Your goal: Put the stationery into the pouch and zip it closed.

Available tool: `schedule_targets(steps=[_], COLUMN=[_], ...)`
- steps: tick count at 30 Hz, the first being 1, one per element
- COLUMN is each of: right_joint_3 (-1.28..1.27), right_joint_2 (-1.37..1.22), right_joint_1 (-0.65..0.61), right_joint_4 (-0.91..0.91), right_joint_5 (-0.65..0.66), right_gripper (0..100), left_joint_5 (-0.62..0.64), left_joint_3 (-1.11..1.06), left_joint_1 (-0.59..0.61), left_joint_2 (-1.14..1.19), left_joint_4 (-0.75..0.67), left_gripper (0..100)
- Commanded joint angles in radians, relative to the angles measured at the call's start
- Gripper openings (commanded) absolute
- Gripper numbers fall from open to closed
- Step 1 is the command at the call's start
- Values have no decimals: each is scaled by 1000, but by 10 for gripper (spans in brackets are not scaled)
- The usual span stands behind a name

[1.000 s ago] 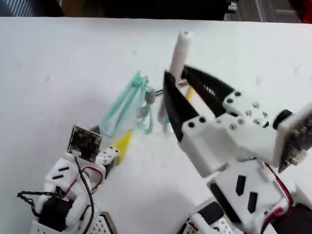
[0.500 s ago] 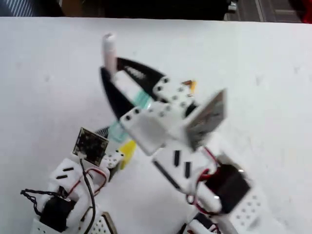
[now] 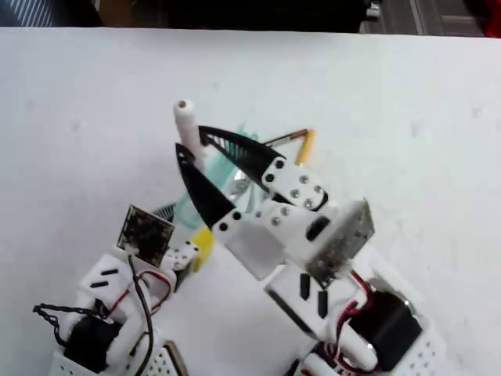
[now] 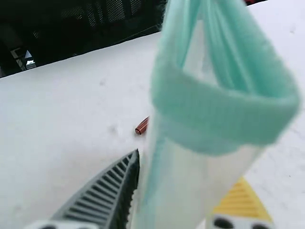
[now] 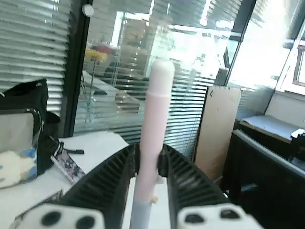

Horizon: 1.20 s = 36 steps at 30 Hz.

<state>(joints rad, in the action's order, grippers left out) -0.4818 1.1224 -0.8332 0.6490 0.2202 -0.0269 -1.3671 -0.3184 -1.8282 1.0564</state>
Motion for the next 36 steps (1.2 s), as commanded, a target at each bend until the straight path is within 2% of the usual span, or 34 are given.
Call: schedule_targets(steps=[1, 4, 12, 22, 27, 28, 36], right_joint_3=[-25, -104, -242, -239, -238, -238, -209], right_joint_2=[58, 87, 87, 94, 94, 94, 96], right_joint_1=[27, 27, 31, 31, 28, 27, 27], right_joint_4=[12, 7, -176, -42, 28, 41, 44], right_joint_5=[5, 5, 6, 6, 5, 5, 5], right_gripper=[16, 16, 16, 26, 215, 228, 182], left_joint_5=[11, 11, 11, 11, 11, 11, 11], left_joint_3=[8, 8, 8, 8, 8, 8, 8], left_joint_1=[-10, -10, -10, -10, -10, -10, -10], left_joint_2=[1, 1, 1, 1, 1, 1, 1], left_joint_4=[-2, -2, 3, 2, 5, 5, 3], left_gripper=[230, 230, 230, 230, 230, 230, 230])
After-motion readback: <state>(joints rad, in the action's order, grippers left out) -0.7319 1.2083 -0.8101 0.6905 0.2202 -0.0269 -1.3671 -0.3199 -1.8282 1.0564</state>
